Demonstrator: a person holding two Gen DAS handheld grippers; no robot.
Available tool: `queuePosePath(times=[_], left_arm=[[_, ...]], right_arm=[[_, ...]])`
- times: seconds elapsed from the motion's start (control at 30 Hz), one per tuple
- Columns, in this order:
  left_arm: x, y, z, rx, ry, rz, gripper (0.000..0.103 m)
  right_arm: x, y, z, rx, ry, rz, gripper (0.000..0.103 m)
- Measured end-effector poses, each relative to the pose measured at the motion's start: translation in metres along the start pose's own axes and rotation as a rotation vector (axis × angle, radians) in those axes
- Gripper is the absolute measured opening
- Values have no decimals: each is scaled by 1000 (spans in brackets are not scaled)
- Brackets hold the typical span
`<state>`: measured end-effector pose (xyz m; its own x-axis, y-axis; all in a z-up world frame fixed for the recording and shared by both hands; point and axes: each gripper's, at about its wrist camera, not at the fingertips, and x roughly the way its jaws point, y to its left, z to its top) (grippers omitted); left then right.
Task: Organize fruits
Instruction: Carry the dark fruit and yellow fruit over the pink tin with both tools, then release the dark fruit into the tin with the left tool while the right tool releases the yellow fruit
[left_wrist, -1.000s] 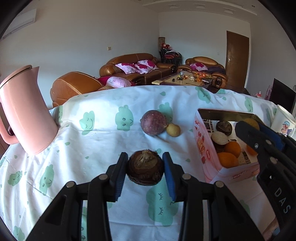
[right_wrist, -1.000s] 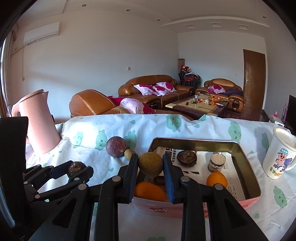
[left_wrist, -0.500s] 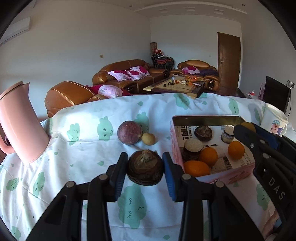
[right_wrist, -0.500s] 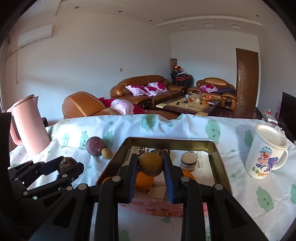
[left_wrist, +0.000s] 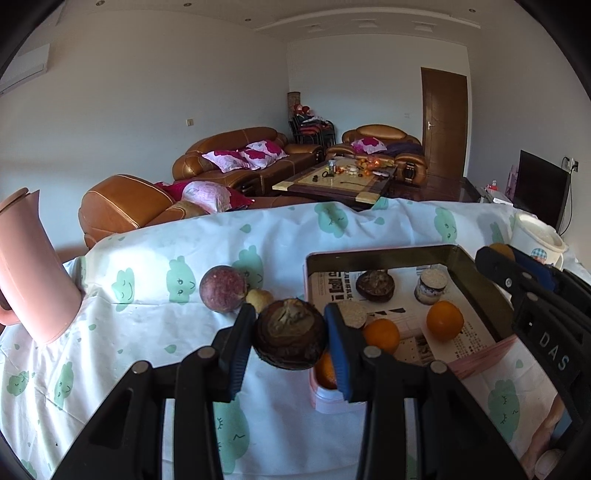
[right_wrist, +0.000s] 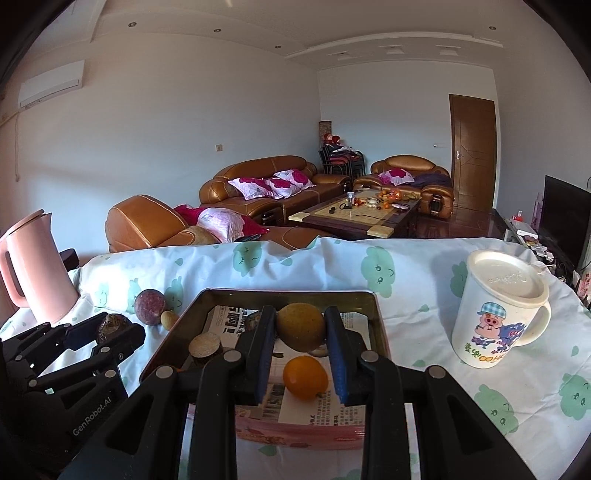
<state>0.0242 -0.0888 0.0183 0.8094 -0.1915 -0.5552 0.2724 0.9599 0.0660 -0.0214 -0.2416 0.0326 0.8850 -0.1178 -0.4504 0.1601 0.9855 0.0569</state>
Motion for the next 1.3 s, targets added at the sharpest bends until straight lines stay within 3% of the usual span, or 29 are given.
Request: queuePosePath(times=[0.53, 0.87, 1.13, 1.3], left_arm=[[22, -45, 20, 24, -6, -72, 40], [41, -51, 31, -4, 4, -95, 40], [59, -40, 35, -45, 35, -113, 40], [64, -45, 30, -26, 58, -110, 40]], right_arm=[[1, -38, 11, 13, -43, -120, 29], [13, -45, 15, 19, -34, -130, 29], [37, -52, 15, 68, 20, -108, 29], [58, -44, 8, 77, 126, -4, 29]])
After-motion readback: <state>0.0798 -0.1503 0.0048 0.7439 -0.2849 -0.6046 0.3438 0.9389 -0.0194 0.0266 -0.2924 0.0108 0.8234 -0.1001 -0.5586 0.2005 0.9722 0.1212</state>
